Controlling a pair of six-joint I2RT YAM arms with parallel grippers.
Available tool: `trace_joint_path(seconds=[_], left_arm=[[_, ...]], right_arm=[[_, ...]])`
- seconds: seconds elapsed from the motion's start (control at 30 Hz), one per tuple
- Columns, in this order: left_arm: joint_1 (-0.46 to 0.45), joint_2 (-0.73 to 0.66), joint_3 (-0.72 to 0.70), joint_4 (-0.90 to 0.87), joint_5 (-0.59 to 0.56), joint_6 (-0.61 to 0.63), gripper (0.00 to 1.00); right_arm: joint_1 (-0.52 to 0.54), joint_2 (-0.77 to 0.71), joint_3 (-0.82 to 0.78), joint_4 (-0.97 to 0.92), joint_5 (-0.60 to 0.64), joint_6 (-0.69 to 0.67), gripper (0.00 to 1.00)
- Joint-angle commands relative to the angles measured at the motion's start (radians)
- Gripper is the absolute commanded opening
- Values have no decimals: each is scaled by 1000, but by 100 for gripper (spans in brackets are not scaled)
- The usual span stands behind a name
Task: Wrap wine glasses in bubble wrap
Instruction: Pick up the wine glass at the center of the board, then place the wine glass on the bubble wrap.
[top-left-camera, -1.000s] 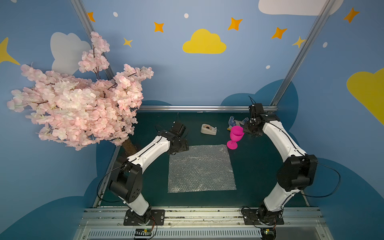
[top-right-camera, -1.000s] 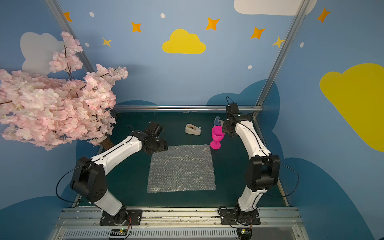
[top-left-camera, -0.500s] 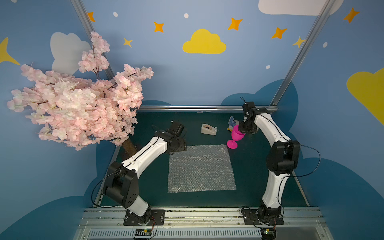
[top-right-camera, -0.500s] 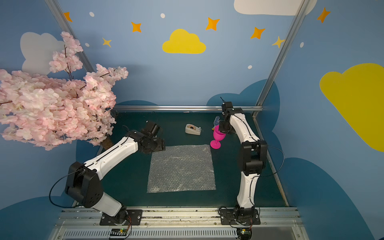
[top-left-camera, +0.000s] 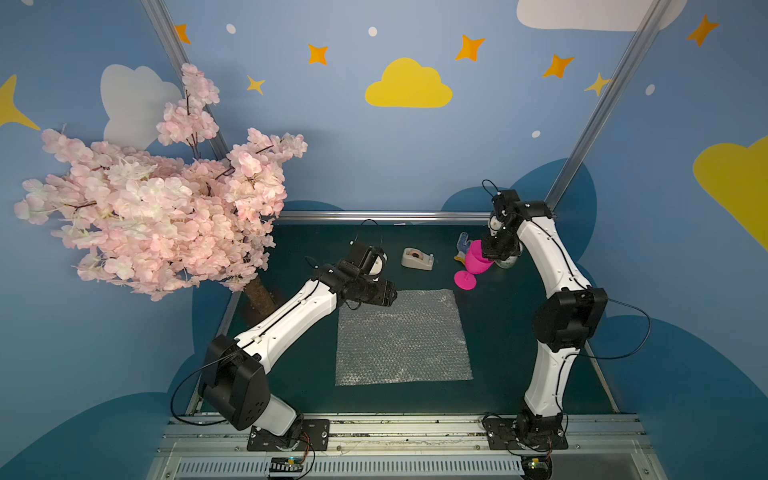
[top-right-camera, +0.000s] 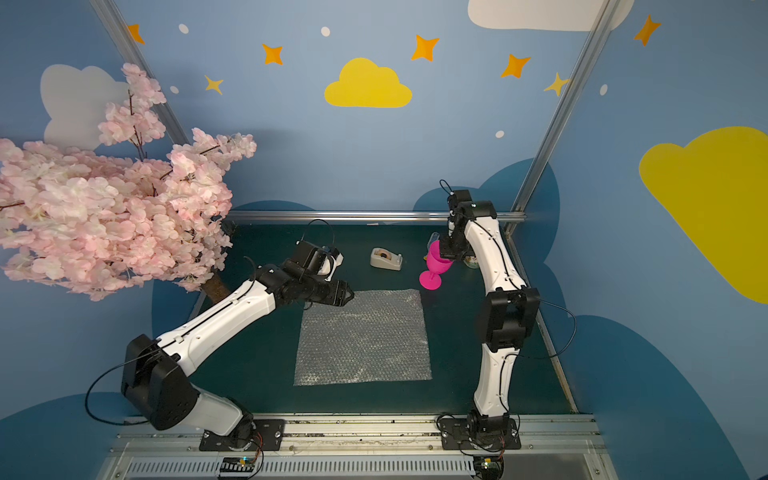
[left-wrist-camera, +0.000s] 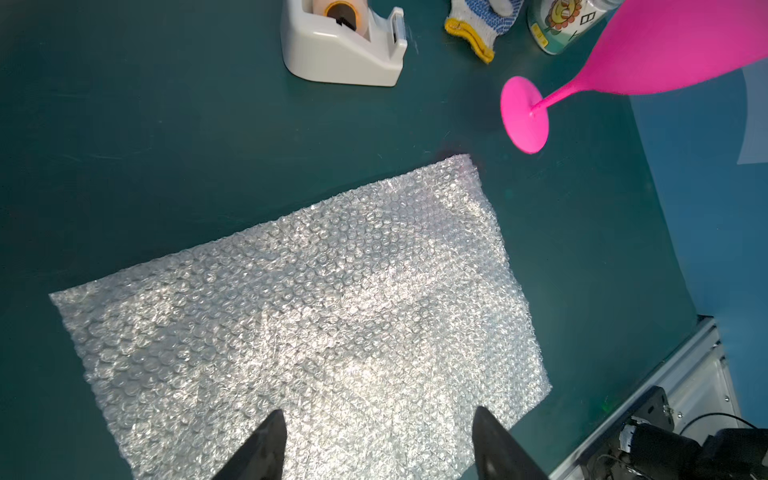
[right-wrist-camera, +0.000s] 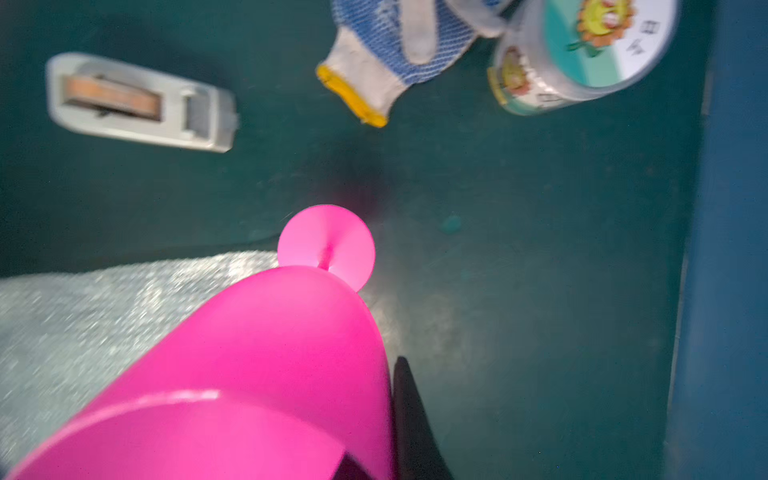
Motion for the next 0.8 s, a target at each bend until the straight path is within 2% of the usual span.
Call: trace_joint_path(seconds=[0.0,0.1,0.2,0.3,0.4,0.63,0.77], left_arm=[[74,6,23,-56,21,-24,70],[122,10,29,-107,3,-30,71],[157,17,28,-175,-63,-67,71],[192,17,12,-213,-91,-110,71],[205,13,9,-226,-86,-108,71],[189,8,6,-248,-79,-97,70],[182,12,-1,-251,-84,-95,71]], right_arm=[[129,-70,-54,-169,-276,-117,0],[270,-113,-146,-162,-448,-166,0],[392,-110,-191,-169,-581,-233,1],[482,-46,-194,-198,-641,-316,1],[528,62,-152,-218,-630,-370,1],[547,280,53,-302,-638,-501,2],[544,368,131,-308,-576,-498,4]])
